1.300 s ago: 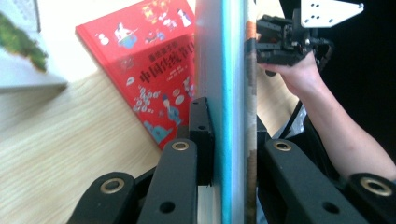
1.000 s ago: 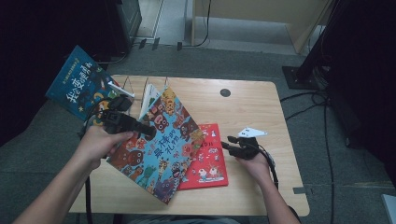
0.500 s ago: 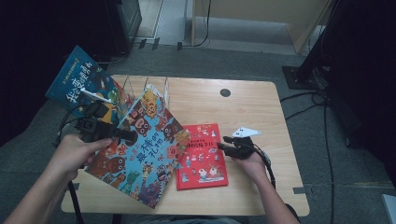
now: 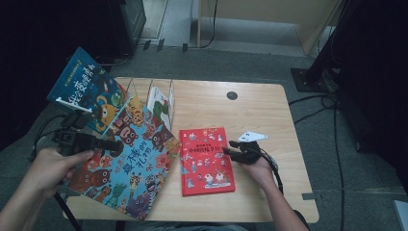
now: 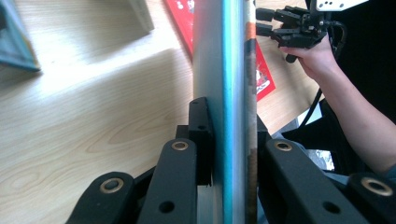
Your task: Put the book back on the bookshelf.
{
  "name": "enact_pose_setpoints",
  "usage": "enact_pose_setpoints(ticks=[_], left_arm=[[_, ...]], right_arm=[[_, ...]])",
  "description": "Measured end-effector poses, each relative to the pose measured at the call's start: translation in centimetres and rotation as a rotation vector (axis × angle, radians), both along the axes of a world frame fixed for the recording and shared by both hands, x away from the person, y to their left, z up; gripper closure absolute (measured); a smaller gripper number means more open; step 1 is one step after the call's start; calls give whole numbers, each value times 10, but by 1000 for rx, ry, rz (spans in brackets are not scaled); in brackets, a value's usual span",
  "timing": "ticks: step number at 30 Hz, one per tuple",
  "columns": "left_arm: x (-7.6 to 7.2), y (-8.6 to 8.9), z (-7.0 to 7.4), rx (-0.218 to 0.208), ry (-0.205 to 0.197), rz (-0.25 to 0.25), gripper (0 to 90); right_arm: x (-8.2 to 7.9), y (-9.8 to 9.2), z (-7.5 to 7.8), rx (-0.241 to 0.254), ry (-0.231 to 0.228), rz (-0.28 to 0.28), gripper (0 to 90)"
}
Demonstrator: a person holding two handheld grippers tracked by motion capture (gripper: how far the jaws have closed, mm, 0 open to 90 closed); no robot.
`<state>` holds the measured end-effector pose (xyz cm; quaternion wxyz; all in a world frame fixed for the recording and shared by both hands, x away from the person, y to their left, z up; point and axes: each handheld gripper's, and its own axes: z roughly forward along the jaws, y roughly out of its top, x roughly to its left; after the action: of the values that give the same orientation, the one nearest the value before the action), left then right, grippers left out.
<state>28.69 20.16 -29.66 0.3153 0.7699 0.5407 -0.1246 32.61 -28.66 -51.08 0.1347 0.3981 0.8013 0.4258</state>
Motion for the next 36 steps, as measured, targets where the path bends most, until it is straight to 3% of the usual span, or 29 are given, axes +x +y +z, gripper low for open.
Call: enact_pose_setpoints(ticks=[16,29,36], left_arm=[[-19,37,-1,-3,6,71,805],[-24,61,-5,-18,25,137,803],[-23,74,2,-17,9,175,802]], right_arm=[[1,1,-1,1,4,2,548],[1,1,0,-1,4,3,550],[1,2,0,-1,-1,7,551]])
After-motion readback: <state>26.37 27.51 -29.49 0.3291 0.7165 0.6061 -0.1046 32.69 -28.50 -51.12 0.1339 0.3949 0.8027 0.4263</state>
